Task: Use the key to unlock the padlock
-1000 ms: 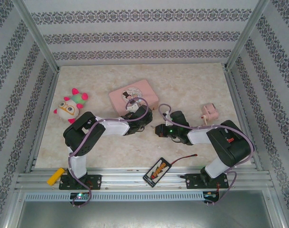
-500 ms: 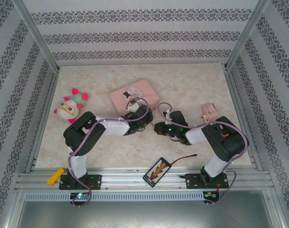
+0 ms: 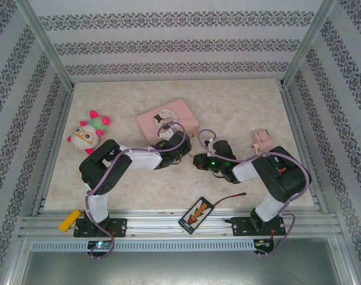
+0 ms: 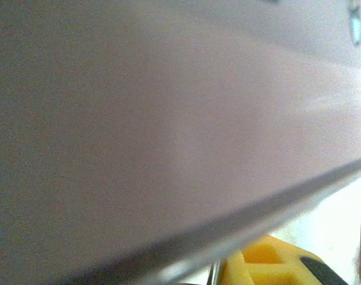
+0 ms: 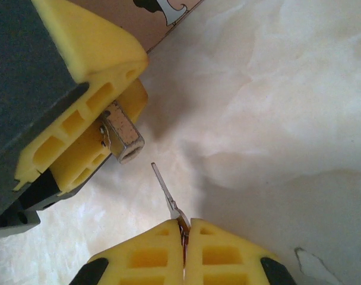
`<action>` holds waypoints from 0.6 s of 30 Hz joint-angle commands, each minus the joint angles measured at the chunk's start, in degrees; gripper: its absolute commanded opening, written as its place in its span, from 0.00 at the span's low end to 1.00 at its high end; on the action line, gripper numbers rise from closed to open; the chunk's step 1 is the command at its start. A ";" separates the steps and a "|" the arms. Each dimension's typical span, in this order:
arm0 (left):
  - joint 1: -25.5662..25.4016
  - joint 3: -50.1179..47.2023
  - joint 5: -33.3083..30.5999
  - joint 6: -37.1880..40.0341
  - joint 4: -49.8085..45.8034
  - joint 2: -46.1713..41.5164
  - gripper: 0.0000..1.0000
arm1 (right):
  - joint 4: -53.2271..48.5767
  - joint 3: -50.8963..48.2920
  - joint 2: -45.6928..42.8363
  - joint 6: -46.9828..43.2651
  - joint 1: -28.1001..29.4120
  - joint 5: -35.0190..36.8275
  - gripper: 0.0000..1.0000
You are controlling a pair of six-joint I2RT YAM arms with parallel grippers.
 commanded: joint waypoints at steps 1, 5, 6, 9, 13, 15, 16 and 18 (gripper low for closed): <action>-0.83 -0.16 5.62 -3.83 5.83 1.32 0.05 | 1.68 -0.85 -1.94 -0.03 0.03 0.33 0.00; -0.82 -0.13 5.54 -3.96 5.63 1.30 0.05 | 2.01 -0.70 -2.40 -0.35 0.08 0.41 0.00; -0.82 -0.18 5.48 -3.92 5.57 1.23 0.05 | 2.10 -0.71 -2.47 -0.32 0.07 0.50 0.00; -0.82 -0.15 5.62 -3.96 5.62 1.24 0.05 | 1.99 -0.34 -2.41 -0.32 0.05 0.54 0.00; -0.82 -0.27 5.62 -3.96 5.63 1.23 0.05 | 2.45 -0.02 -1.72 -0.05 0.08 0.50 0.00; -0.82 -0.15 5.61 -3.96 5.72 1.31 0.05 | 2.65 0.23 -1.36 0.08 0.07 0.35 0.00; -0.82 -0.19 5.68 -3.96 5.72 1.32 0.05 | 2.80 0.28 -1.27 0.12 0.06 0.33 0.00; -0.82 -0.16 5.70 -3.97 5.63 1.40 0.05 | 3.02 0.47 -1.09 0.12 0.08 0.24 0.00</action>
